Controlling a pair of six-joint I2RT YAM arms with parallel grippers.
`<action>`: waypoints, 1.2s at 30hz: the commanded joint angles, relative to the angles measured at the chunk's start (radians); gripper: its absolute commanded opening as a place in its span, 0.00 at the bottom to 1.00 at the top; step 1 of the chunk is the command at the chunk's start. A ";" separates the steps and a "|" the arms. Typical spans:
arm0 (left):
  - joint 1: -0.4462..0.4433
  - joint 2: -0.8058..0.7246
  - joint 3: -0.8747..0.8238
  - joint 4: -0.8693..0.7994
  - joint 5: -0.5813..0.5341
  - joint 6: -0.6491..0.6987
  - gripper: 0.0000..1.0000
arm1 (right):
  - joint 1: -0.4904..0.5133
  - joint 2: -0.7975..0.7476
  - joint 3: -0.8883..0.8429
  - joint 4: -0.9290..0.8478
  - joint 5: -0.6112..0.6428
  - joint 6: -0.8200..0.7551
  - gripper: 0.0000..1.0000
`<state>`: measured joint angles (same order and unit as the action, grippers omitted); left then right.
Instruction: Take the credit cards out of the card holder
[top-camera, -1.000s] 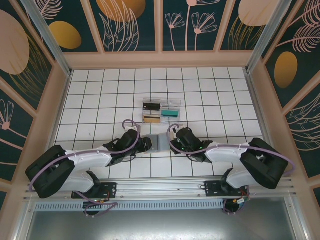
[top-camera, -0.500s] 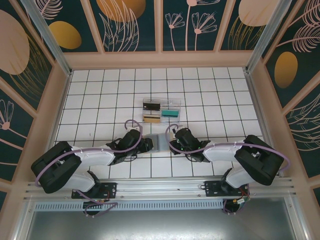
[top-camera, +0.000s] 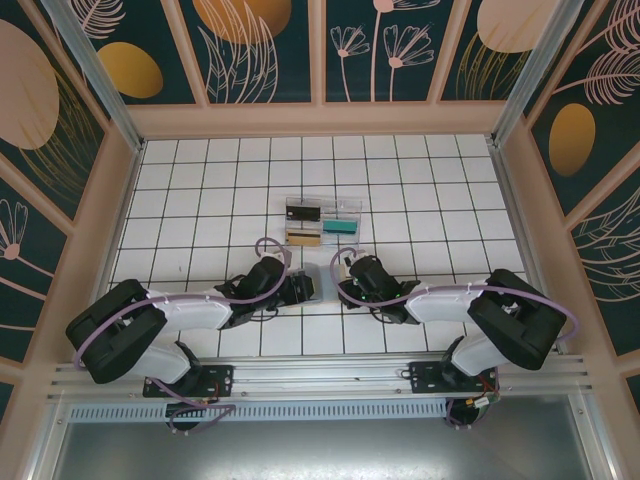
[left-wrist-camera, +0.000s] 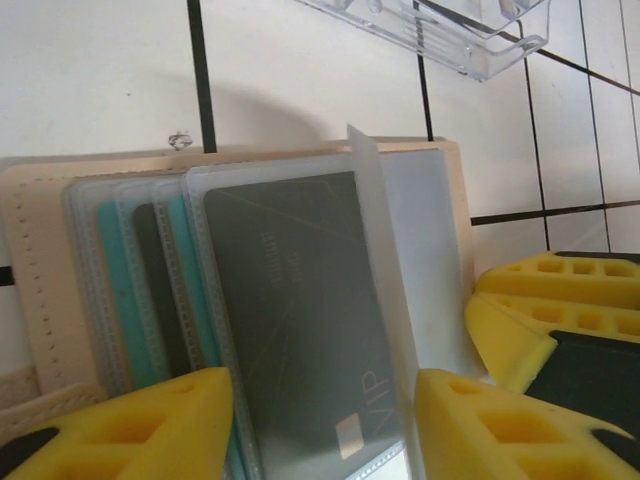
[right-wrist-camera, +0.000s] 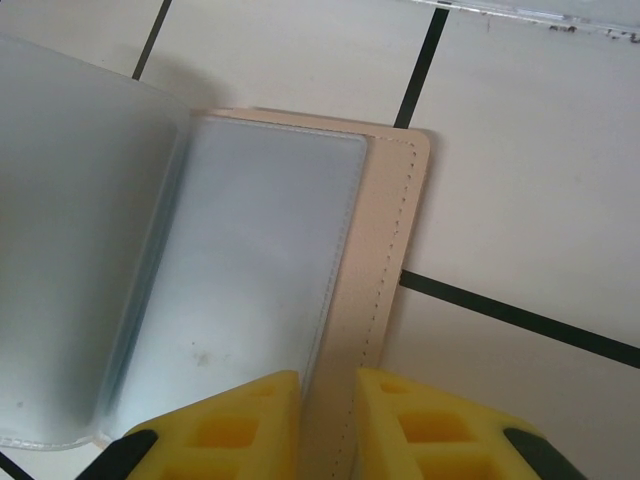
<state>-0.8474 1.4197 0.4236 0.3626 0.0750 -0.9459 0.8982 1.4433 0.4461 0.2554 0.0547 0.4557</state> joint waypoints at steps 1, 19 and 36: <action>-0.007 0.015 0.027 0.035 0.026 0.016 0.65 | 0.002 0.022 0.014 -0.008 -0.019 0.023 0.23; -0.016 -0.020 0.044 0.029 0.035 0.015 0.99 | 0.002 0.005 0.012 -0.021 0.011 0.045 0.24; 0.007 -0.061 0.003 -0.106 -0.189 0.039 0.27 | -0.001 -0.135 0.107 -0.069 -0.088 0.142 0.29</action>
<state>-0.8524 1.3384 0.4377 0.2775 -0.0715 -0.9234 0.8982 1.2682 0.5068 0.1761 0.0463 0.5560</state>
